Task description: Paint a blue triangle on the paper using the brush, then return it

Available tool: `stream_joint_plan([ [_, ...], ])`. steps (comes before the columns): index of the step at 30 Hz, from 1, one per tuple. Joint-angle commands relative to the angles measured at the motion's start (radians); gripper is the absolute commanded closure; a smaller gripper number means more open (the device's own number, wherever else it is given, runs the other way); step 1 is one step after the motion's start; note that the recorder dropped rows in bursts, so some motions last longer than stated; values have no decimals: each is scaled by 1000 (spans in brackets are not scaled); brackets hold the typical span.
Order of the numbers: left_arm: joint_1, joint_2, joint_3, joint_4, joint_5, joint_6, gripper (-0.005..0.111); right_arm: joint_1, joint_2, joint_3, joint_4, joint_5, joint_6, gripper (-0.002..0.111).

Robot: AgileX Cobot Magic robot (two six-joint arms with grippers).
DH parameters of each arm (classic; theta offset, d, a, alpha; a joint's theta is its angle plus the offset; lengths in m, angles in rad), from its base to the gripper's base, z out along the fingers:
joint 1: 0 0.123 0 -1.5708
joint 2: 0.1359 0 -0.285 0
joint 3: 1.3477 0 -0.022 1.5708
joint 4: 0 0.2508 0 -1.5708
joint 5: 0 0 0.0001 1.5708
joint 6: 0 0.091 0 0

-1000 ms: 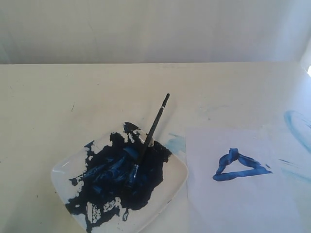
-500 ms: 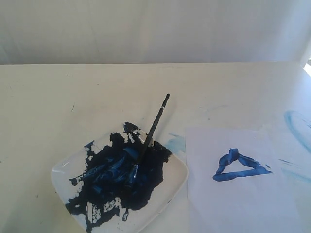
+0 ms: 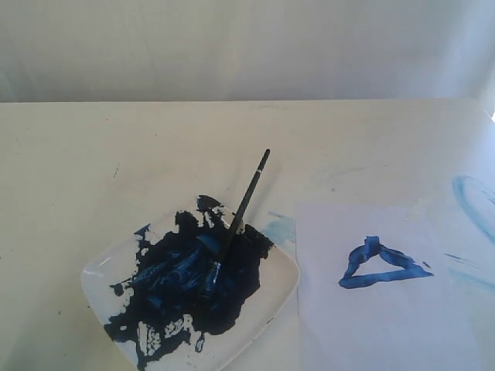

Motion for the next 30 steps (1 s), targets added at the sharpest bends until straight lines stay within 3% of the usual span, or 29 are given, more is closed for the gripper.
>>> stream_joint_plan([
  [1, 3, -5, 3, -7, 6, 4, 107, 91, -164, 3, -6, 6, -12, 108],
  [5, 3, -5, 3, -7, 6, 4, 107, 116, -364, 3, -6, -22, -3, 108],
  [8, 3, -5, 3, -7, 6, 4, 107, 116, -514, -4, 46, 8, 146, 108],
  [13, 3, -5, 3, -7, 6, 4, 107, 116, -691, -1, 522, 94, 171, 108],
  [15, 3, -5, 3, -7, 6, 4, 107, 116, -710, 29, 745, 163, -56, 108],
  [16, 3, -5, 3, -7, 6, 4, 107, 116, -716, 48, 944, 223, -227, 108],
  [18, 3, -5, 3, -7, 6, 4, 107, 114, -725, 84, 1325, 423, -769, 108],
  [21, 3, -5, 3, -7, 6, 4, 107, 114, -730, 151, 1523, 774, -1578, 108],
  [23, 3, -5, 3, -7, 6, 4, 107, 114, -732, 214, 1575, 928, -1961, 108],
  [24, 3, -5, 3, -7, 6, 4, 107, 114, -739, 253, 1578, 980, -2070, 108],
  [30, 3, -5, 3, -7, 8, 4, 107, 77, -767, 418, 1608, 538, -2138, 108],
])
